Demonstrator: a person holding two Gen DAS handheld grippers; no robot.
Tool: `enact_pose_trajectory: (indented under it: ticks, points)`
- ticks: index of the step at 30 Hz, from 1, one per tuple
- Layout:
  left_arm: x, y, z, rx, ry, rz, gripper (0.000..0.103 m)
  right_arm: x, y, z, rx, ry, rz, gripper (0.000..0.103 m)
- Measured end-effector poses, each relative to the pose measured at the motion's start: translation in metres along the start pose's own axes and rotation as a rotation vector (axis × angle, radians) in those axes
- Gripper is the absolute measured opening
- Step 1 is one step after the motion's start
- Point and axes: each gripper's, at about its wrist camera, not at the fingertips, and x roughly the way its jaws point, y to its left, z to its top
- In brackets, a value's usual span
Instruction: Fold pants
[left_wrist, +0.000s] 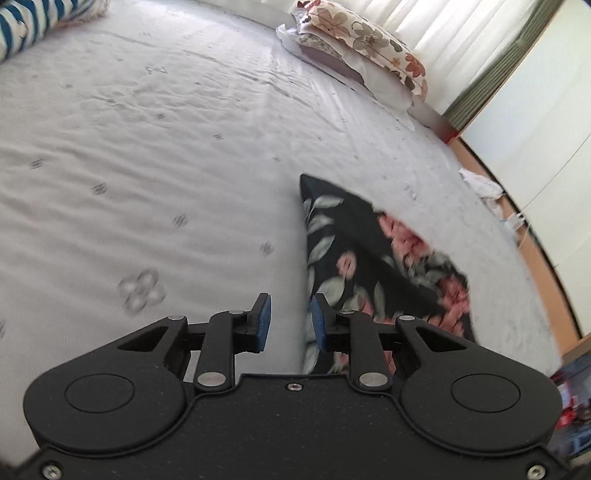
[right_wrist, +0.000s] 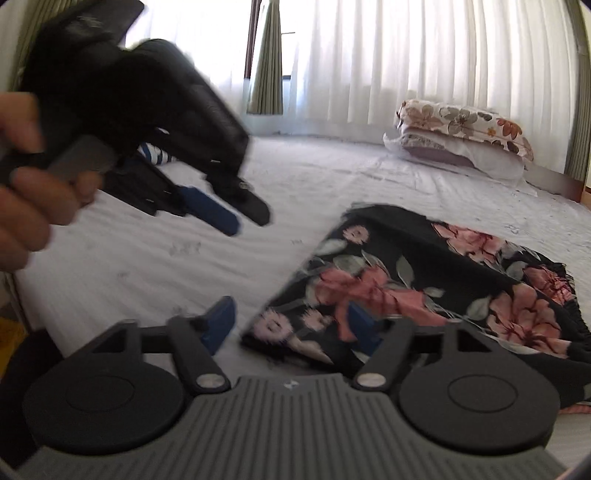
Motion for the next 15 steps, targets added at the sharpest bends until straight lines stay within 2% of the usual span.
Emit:
enact_pose_trajectory:
  ticks: [2,3,5,7,8,9,10,11,13,14,15]
  points:
    - [0.013,-0.002,0.014,0.006,0.027,-0.032,0.024,0.006,0.014,0.003,-0.027,-0.012,-0.035,0.083]
    - [0.021,-0.004,0.02,0.012,0.045,-0.046,0.029,0.011,0.022,0.003,-0.057,-0.008,-0.065,0.081]
    - [0.039,-0.008,0.028,0.025,0.076,-0.065,0.037,0.022,0.029,0.001,-0.081,0.02,-0.122,0.069]
    - [0.057,-0.011,0.033,0.025,0.112,-0.064,0.041,0.027,0.026,-0.002,-0.04,0.044,-0.166,0.048]
    - [0.067,-0.013,0.034,0.024,0.13,-0.065,0.043,0.027,0.024,-0.004,-0.018,0.046,-0.181,0.044]
    - [0.076,-0.014,0.036,0.021,0.144,-0.068,0.045,0.026,0.021,-0.005,-0.004,0.044,-0.194,0.026]
    - [0.084,-0.015,0.037,0.019,0.155,-0.075,0.045,0.025,0.02,-0.006,0.002,0.042,-0.204,0.02]
    - [0.092,-0.016,0.038,0.017,0.164,-0.085,0.045,0.023,0.02,-0.007,0.006,0.037,-0.209,0.019]
    - [0.108,-0.018,0.04,0.015,0.173,-0.106,0.036,0.021,0.021,-0.01,0.007,0.036,-0.203,0.017]
    - [0.114,-0.021,0.042,0.023,0.171,-0.098,0.015,0.02,0.021,-0.011,0.006,0.031,-0.203,0.016]
    - [0.12,-0.024,0.044,0.035,0.168,-0.071,0.011,0.02,0.02,-0.013,0.003,0.032,-0.201,0.016]
